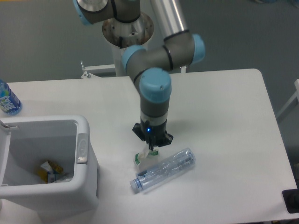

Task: Place the trash in the trash can
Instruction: 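Close the gripper on the paper wrapper, then lift the wrapper and carry it over the white trash bin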

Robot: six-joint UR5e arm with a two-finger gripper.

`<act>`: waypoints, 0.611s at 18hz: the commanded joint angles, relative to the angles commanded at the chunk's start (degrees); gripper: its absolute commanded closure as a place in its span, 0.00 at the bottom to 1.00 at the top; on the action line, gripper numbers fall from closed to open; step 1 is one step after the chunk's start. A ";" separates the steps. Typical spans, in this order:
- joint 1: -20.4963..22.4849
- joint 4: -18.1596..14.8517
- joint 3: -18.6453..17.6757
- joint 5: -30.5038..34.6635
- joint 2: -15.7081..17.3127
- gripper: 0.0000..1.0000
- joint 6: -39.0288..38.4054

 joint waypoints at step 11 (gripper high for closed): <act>3.44 0.08 11.52 -17.34 8.00 1.00 -25.48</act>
